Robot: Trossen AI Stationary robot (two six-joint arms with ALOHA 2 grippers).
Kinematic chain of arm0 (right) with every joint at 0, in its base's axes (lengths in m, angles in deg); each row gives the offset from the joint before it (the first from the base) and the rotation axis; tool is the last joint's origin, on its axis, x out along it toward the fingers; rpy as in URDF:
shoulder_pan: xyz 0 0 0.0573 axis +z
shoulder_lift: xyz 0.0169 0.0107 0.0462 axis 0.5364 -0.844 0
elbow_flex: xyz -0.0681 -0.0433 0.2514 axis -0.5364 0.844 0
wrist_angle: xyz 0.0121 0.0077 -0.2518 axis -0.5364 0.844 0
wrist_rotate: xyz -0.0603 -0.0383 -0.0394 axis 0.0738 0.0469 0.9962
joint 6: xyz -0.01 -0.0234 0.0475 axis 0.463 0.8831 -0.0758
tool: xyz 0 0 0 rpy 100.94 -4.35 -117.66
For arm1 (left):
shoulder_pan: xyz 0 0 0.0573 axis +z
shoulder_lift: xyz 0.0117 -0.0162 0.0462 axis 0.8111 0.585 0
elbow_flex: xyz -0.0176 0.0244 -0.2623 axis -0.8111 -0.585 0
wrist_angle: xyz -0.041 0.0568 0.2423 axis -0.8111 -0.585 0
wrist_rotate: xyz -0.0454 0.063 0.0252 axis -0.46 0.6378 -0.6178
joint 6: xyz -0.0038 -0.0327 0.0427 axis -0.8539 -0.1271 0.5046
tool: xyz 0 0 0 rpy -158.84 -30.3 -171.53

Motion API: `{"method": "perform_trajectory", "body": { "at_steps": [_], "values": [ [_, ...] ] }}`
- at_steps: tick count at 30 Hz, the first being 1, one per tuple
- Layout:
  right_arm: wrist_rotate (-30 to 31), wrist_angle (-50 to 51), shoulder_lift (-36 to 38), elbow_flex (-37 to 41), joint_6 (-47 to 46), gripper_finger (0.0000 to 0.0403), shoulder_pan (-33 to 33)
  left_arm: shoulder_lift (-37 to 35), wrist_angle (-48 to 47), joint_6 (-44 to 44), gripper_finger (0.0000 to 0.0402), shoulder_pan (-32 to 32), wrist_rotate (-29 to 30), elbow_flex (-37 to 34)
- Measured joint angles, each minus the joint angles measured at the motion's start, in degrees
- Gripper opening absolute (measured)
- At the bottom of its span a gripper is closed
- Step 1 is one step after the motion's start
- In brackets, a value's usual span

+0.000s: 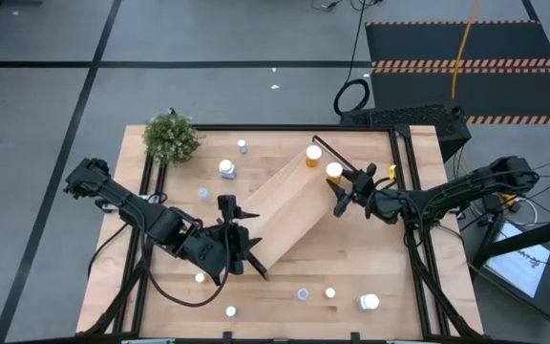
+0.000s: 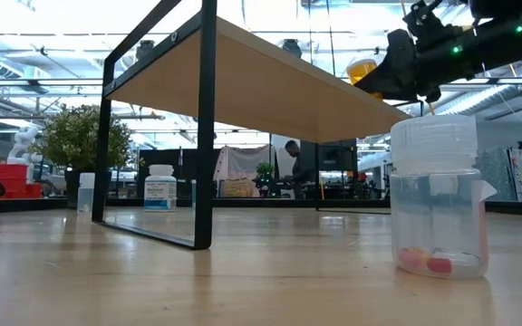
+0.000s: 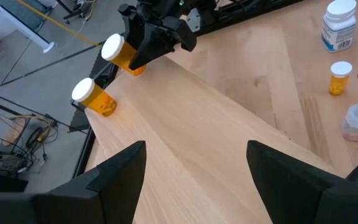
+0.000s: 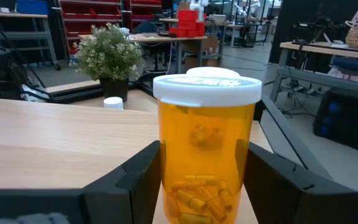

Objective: Pick and place medicine bottles onto shelf by color
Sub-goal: Put the large orange pill bottle on the shelf aligned with the other large orange pill bottle

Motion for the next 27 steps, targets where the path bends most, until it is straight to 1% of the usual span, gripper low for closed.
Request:
{"method": "perform_trajectory", "body": {
  "at_steps": [6, 9, 12, 17, 20, 27],
  "values": [
    [0.07, -3.12, 0.00, 0.02, 1.56, 0.0196, 1.81, 0.00, 0.00, 0.09, 0.0276, 0.00, -0.02, 0.00],
    [2.66, -3.34, 0.00, 0.02, 3.60, 0.0196, 3.31, 0.00, 0.00, 0.44, 0.0276, 0.00, -0.02, 0.00],
    [4.56, -2.93, -0.72, 0.02, 3.30, 0.0196, 3.91, 0.01, 0.00, 0.52, 0.0276, 0.00, -0.02, 0.00],
    [4.68, -2.95, -4.54, 0.02, 0.80, 0.0196, 3.52, 0.02, 0.00, 0.52, 0.0276, 0.00, -0.06, 0.00],
    [4.70, -4.65, -6.91, 0.02, 0.69, 0.0196, 3.10, 0.02, 0.00, 0.52, 0.0276, 0.00, -0.07, 0.00],
    [5.01, -6.64, -7.93, 0.02, 0.89, 0.0196, 2.60, 0.02, -0.02, 0.50, 0.0276, 0.00, -0.07, 0.00]
  ]
}}
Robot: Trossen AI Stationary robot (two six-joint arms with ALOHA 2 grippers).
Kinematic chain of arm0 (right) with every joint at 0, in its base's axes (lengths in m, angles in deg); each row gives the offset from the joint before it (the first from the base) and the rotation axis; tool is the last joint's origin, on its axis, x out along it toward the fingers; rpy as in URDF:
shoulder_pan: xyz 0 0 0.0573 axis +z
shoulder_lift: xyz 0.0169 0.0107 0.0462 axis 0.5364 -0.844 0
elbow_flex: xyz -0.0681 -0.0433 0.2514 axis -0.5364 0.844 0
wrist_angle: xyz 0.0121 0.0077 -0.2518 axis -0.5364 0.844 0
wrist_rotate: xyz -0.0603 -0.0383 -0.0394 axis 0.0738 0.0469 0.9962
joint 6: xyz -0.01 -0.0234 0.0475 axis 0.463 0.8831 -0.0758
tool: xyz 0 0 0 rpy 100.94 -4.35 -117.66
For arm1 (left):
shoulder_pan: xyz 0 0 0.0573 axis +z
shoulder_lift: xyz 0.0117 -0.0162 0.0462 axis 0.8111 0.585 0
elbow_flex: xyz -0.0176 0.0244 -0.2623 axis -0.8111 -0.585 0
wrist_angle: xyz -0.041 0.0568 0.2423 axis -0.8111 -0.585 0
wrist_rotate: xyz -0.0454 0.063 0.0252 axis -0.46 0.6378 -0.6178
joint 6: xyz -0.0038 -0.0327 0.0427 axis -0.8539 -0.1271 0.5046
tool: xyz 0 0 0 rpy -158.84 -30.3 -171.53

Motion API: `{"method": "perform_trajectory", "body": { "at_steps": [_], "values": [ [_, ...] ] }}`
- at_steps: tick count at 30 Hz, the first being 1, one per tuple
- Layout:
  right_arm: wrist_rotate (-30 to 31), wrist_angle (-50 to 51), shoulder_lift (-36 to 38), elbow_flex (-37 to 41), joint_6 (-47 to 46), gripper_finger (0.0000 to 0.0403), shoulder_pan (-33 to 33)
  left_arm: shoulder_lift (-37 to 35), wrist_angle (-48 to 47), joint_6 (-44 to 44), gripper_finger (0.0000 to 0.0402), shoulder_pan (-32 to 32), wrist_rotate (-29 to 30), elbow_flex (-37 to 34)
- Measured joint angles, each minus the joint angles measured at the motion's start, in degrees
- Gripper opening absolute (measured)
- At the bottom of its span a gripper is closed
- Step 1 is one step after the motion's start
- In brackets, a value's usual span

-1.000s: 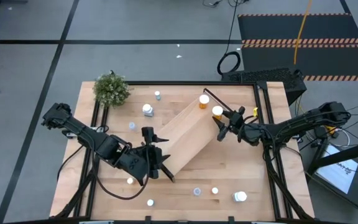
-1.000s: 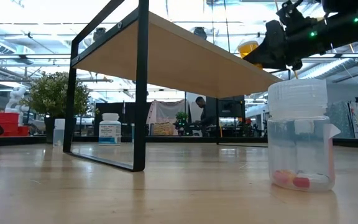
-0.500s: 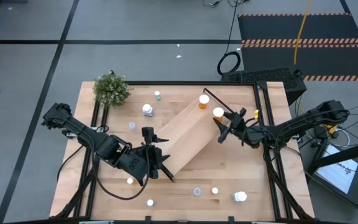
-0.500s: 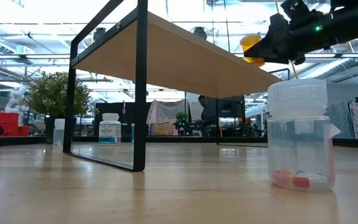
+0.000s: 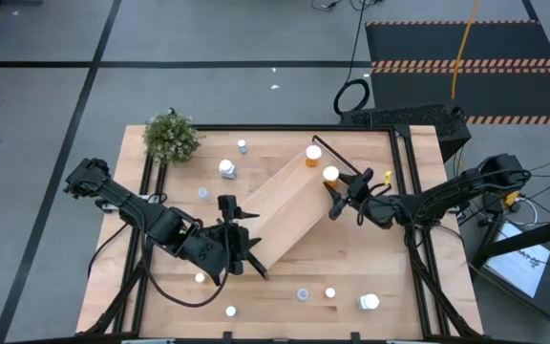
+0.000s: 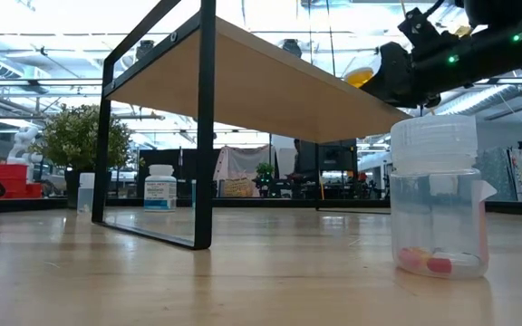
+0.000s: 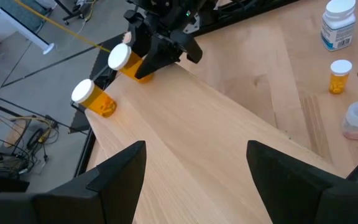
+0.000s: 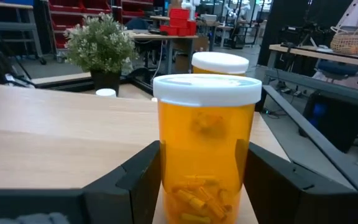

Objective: Pick and place medicine bottles onto shelf by color
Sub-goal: Put the large orange pill bottle on the shelf aligned with the other large orange pill bottle

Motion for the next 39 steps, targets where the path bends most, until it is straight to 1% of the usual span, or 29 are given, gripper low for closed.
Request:
{"method": "perform_trajectory", "body": {
  "at_steps": [3, 13, 26, 39],
  "values": [
    [1.12, 0.06, -0.02, 0.00, 0.17, 0.0196, 0.00, 0.00, -0.02, 0.00, 0.0276, 0.00, -0.02, 0.00],
    [1.18, 0.20, 0.00, 0.00, 0.18, 0.0198, 0.00, 0.00, -0.07, -0.04, 0.0276, 0.00, -0.04, 0.00],
    [1.42, -0.35, 0.12, 0.00, 1.16, 0.0238, 0.00, 0.00, -0.09, -0.12, 0.0276, 0.00, -0.50, 0.00],
    [1.27, -0.39, 6.40, -0.02, 4.78, 0.0240, 1.36, 0.00, -0.09, -0.07, 0.0276, 0.00, -0.55, 0.02]
  ]
}}
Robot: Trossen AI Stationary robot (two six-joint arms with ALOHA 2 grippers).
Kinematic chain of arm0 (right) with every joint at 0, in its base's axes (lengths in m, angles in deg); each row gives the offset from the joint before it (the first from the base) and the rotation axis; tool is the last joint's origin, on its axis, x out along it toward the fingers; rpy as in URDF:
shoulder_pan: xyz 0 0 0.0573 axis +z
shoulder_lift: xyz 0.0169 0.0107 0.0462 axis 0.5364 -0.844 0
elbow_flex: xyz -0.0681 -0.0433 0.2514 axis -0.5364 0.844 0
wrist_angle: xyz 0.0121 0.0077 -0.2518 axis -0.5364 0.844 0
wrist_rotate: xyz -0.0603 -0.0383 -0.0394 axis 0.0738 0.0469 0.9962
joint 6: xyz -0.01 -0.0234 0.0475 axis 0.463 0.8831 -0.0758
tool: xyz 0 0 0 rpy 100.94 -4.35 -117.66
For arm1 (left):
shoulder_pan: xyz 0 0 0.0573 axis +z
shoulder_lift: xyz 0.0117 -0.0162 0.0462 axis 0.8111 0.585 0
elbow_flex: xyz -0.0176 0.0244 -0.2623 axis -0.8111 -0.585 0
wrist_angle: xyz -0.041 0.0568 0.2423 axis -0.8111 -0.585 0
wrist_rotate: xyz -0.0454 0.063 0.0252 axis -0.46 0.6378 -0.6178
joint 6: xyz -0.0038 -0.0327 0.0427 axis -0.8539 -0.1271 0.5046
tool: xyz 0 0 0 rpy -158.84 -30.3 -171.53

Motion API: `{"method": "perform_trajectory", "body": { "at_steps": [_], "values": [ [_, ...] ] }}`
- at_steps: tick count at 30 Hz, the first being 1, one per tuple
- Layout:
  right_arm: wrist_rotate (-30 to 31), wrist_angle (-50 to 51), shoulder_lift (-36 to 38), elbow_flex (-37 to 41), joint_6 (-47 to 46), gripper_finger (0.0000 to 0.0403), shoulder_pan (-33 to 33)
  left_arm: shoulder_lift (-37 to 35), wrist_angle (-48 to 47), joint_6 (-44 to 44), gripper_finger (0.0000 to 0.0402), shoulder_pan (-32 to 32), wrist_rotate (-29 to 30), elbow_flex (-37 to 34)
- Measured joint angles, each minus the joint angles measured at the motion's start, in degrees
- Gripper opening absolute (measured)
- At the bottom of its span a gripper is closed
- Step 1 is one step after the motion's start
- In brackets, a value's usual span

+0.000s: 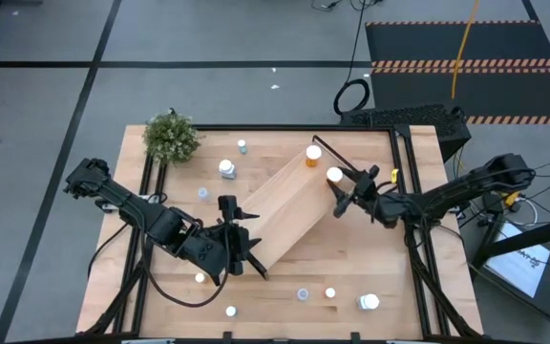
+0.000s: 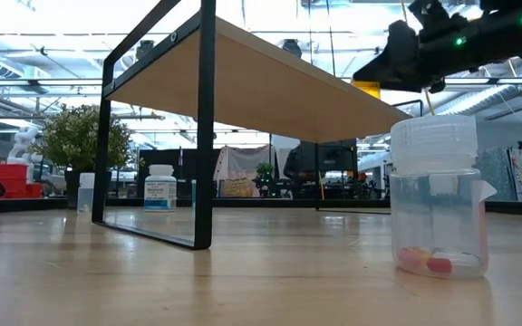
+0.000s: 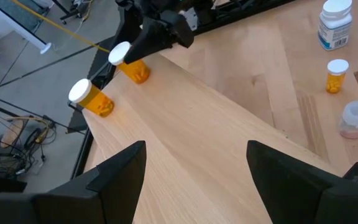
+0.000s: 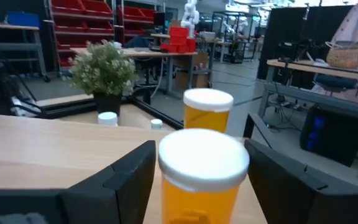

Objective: Pick and place medicine bottles onto shelf by color
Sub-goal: Put the large orange pill bottle on the shelf aligned with the other large orange pill bottle

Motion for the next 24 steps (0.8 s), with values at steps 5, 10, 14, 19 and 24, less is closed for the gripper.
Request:
{"method": "perform_trajectory", "body": {
  "at_steps": [5, 10, 14, 19, 24],
  "values": [
    [0.07, 0.26, 3.80, 0.00, 2.81, 0.0240, 1.55, 0.00, 0.00, 0.02, 0.0276, 0.00, -0.02, 0.00],
    [-0.02, 0.94, 8.30, 0.00, 6.45, 0.0240, 4.14, 0.00, 0.00, 0.02, 0.0276, 0.00, -0.04, 0.00],
    [-0.21, 1.34, 11.82, 0.00, 9.18, 0.0234, 7.46, 0.00, -0.02, 0.02, 0.0276, 0.00, -0.06, 0.00],
    [-4.78, 5.56, 14.19, -1.18, 11.37, 0.0195, 10.68, 0.00, -0.02, 0.02, 0.0276, 0.00, -0.06, 0.00],
    [-7.80, 18.30, 13.00, -5.19, 4.73, 0.0139, 10.22, 0.00, 0.02, 0.02, 0.0276, 0.00, -0.06, 0.00]
  ]
}}
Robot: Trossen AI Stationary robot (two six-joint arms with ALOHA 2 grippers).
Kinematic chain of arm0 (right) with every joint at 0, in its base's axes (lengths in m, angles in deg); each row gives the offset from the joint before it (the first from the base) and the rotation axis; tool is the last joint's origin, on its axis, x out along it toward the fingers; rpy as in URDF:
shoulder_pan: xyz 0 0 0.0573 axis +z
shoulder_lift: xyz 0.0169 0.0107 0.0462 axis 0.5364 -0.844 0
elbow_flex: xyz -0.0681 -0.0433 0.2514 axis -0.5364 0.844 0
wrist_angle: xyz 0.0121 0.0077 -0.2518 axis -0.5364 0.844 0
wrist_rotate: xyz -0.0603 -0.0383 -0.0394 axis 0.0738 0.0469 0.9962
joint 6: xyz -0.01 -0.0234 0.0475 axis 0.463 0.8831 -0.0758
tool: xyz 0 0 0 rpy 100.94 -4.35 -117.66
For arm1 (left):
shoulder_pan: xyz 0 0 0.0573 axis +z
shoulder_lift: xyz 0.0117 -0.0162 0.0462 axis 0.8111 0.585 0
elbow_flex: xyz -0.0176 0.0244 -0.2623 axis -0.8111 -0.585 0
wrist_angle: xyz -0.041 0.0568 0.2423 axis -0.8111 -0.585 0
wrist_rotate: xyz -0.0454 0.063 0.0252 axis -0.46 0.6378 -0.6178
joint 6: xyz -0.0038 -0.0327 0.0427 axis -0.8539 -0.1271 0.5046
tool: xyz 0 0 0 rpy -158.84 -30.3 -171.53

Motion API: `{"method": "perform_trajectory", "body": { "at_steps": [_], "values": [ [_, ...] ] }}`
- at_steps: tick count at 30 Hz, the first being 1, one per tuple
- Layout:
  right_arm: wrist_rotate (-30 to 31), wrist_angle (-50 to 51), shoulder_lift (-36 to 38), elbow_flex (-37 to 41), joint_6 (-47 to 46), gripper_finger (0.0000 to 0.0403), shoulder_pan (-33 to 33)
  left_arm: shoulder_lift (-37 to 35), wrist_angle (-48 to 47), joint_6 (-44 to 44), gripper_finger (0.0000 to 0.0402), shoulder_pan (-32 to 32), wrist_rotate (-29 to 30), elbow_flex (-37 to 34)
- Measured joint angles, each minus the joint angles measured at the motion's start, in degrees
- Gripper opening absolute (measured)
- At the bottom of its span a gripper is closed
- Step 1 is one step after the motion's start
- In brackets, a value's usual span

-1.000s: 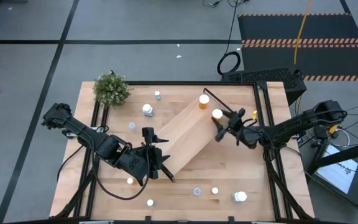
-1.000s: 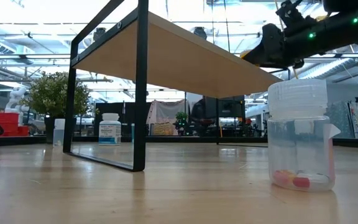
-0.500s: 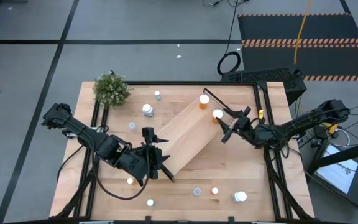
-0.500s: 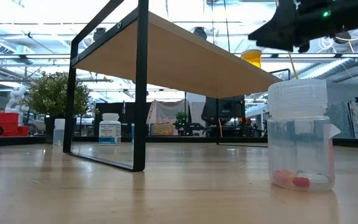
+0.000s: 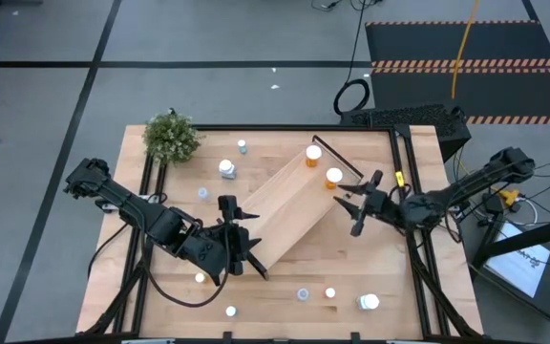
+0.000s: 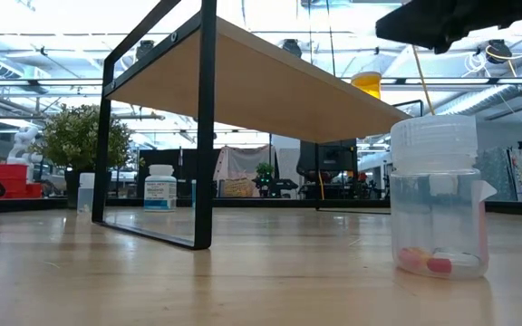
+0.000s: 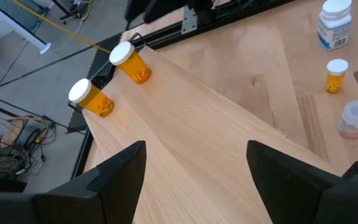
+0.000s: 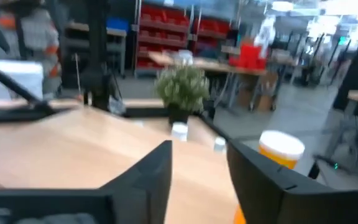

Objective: Pick and place medicine bottles onto shelf by color
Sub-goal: Put the large orange pill bottle on the shelf aligned with the other large orange pill bottle

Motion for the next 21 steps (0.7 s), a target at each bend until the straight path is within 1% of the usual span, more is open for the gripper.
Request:
{"method": "perform_trajectory", "body": {
  "at_steps": [3, 4, 8, 11, 16, 21],
  "values": [
    [-0.36, 8.39, -1.67, -3.20, -4.25, 0.0107, -0.65, 0.00, 0.00, 0.00, 0.0276, 0.00, 0.00, 0.00],
    [-1.45, 10.42, -2.22, -4.20, -4.94, 0.0097, -0.84, 0.00, 0.00, 0.00, 0.0276, 0.00, 0.00, 0.00],
    [-5.37, 15.76, -4.36, -6.10, -7.19, 0.0065, -2.48, 0.00, 0.02, 0.00, 0.0276, 0.00, 0.00, 0.00],
    [-6.03, 18.10, -5.80, -6.14, -9.16, 0.0045, -4.46, 0.00, 0.03, 0.00, 0.0276, 0.00, 0.00, 0.00],
    [-6.10, 20.73, -7.45, -6.14, -11.26, 0.0026, -7.45, 0.00, 0.03, 0.00, 0.0276, 0.00, 0.00, 0.00],
    [-7.43, 22.28, -7.96, -6.16, -11.63, 0.0022, -9.17, 0.00, 0.02, 0.22, 0.0276, 0.00, 0.00, 0.00]
  ]
}}
